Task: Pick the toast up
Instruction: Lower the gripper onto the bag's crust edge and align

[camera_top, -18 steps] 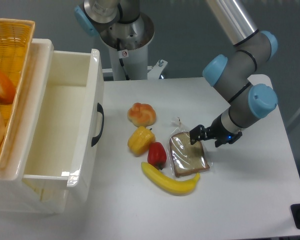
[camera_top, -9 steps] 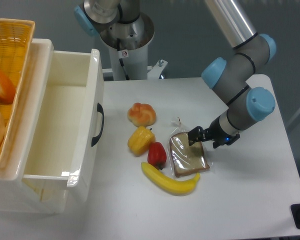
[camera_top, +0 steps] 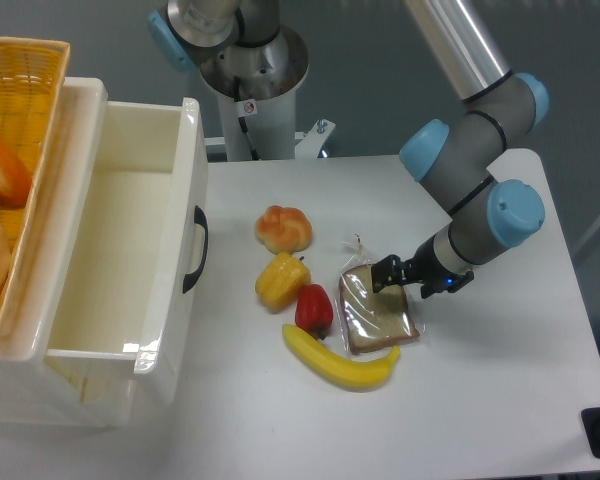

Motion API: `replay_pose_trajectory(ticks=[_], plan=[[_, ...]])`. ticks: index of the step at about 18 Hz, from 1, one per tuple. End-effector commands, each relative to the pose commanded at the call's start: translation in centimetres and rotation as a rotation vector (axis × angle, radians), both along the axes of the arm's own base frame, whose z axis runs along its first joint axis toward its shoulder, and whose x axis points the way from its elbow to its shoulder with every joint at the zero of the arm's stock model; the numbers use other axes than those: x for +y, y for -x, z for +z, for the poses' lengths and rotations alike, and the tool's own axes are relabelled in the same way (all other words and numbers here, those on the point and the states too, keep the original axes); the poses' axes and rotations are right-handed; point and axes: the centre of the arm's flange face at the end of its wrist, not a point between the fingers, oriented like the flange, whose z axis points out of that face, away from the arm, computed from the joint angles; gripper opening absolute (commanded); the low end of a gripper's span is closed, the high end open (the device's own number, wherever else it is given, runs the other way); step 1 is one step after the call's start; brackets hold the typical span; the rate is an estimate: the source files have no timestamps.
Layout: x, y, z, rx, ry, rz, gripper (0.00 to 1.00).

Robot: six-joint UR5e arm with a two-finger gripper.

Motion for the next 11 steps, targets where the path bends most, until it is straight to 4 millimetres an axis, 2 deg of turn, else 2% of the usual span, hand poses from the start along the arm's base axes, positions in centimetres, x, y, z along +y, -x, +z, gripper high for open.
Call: replay_pose_trajectory(ticks=[8,11], plan=[[0.33,-0.22,-0.29,-0.004,0.002,-0.006,0.99],[0.33,-0.23,-0.29,-0.004,0.002,-0.006,0.93]])
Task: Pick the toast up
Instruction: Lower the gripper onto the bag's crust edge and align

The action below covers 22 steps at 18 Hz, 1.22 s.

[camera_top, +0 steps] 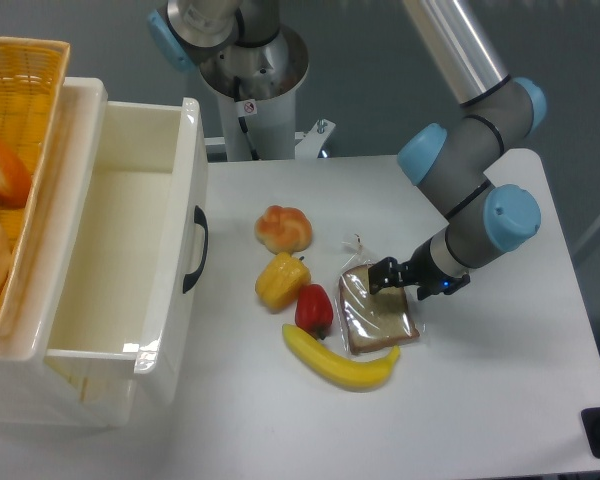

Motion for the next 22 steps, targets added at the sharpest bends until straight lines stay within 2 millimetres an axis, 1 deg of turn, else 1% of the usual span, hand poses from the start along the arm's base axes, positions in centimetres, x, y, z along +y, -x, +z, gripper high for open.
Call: replay_pose_trajectory(ticks=[3,11,14,16,18,20,22], plan=[[0.00,0.00,0.00,0.000,0.000,0.000,0.88],[-0.04,-0.10,-0.12,-0.003,0.001,-0.001,0.88],[-0.04,-0.10,-0.12,-0.003,0.001,-0.001,0.85],[-0.03,-0.08,-0.02,0.000,0.000,0.000,0.85],[-0.04,-0.10,-0.03,-0.001,0.001,0.000,0.81],[-0.03,-0.08,-0.11,-0.001,0.001,0.000,0.73],[-0.03,-0.08,-0.01,0.000,0.000,0.000,0.70]])
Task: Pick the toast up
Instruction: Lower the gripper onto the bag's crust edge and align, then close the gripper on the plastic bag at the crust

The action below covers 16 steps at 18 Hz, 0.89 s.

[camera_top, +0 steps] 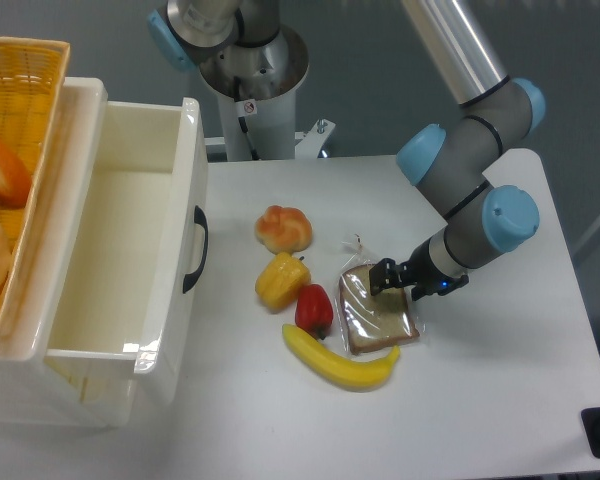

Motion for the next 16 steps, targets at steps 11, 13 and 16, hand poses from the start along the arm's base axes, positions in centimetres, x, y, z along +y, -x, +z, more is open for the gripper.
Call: replay_pose_trajectory(ticks=[11,13,16], plan=[[0.08,-0.02,-0.08,0.002,0.000,-0.003,0.49],[0.08,-0.01,-0.17,0.001,0.001,-0.003,0.46],[0.12,0.07,-0.22,0.006,0.000,0.001,0.38]])
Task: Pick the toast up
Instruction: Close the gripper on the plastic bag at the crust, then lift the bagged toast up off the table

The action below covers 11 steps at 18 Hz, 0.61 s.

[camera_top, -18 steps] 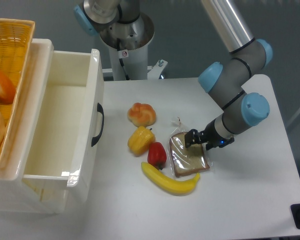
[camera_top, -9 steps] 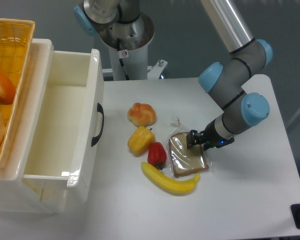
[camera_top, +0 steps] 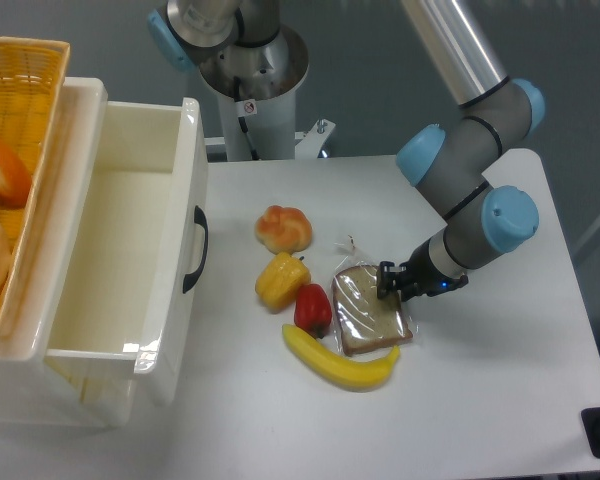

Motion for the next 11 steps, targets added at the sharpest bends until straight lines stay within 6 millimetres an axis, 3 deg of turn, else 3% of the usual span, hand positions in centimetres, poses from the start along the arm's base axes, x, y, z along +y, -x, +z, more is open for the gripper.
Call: replay_pose_trajectory(ticks=[7,11], plan=[[0.37,-0.33,0.07,-0.001,0.003,-0.005,0.03],[0.27,-0.31,0.44,0.002,0.001,-0.005,0.00]])
